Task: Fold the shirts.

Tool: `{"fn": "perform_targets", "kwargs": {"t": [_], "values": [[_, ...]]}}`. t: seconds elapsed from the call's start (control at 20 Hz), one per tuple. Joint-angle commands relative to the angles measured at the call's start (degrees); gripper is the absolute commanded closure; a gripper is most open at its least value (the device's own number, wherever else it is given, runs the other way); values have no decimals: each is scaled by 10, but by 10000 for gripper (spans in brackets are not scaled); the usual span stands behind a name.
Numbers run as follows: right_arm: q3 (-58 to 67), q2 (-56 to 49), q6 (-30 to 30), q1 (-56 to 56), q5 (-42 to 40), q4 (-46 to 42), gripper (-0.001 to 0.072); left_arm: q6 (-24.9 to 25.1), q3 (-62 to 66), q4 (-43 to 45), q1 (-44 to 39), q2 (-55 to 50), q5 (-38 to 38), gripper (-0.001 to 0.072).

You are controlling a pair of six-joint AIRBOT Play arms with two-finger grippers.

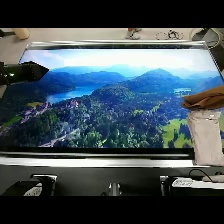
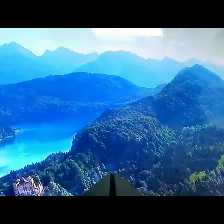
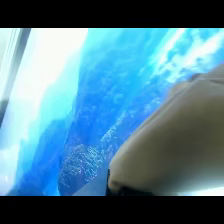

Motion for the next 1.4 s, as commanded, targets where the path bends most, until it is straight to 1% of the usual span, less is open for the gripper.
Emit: {"fn": "perform_targets", "kwargs": {"t": [0.0, 0.05, 0.15, 0.2, 0.35, 0.5, 0.6, 0.75, 0.8, 0.85, 0.9, 0.95, 1.0, 1.05, 1.1, 1.15, 1.2, 1.25, 1.35], "values": [[1, 24, 28, -58, 78, -38, 694, 0, 0, 0, 0, 0, 0, 680], [1, 30, 31, -63, 108, -90, 694, 0, 0, 0, 0, 0, 0, 681], [-10, 39, 14, -58, 158, -256, 695, 0, 0, 0, 0, 0, 0, 680], [-39, 49, 12, -58, 157, -293, 695, 0, 0, 0, 0, 0, 0, 680], [-164, 75, 10, -58, 157, -363, 695, 0, 0, 0, 0, 0, 0, 680], [-303, 110, 3, -58, 115, -442, 695, 0, 0, 0, 0, 0, 0, 680], [-367, 123, 3, -58, 76, -462, 695, 0, 0, 0, 0, 0, 0, 680], [-424, 124, 3, -58, 39, -465, 694, 0, 0, 0, 0, 0, 0, 681], [-436, 124, 4, -58, 27, -468, 668, 0, 0, 0, 0, 0, 0, 681], [-441, 124, 3, -58, 18, -471, 405, 0, 0, 0, 0, 0, 0, 680], [-437, 125, -6, -58, 9, -474, 123, 0, 0, 0, 0, 0, 0, 680], [-422, 125, -30, -58, 11, -480, 56, 0, 0, 0, 0, 0, 0, 681], [-390, 125, -35, -58, 11, -485, 58, 0, 0, 0, 0, 0, 3, 682], [-343, 125, -36, -57, -1, -477, 84, 1, 0, 0, 0, -1, 15, 683], [-279, 125, -37, -46, -28, -458, 97, 5, 2, 7, -1, -3, 31, 683], [-212, 125, -50, -17, -65, -441, 98, 2, 13, 40, -6, -12, 35, 684], [-157, 125, -61, 25, -105, -436, 97, -25, 35, 103, -18, -34, 27, 684], [-110, 125, -69, 88, -149, -440, 97, -56, 61, 177, -33, -63, 3, 684], [-66, 124, -76, 234, -205, -458, 96, -110, 110, 354, -78, -141, -83, 682]]}}
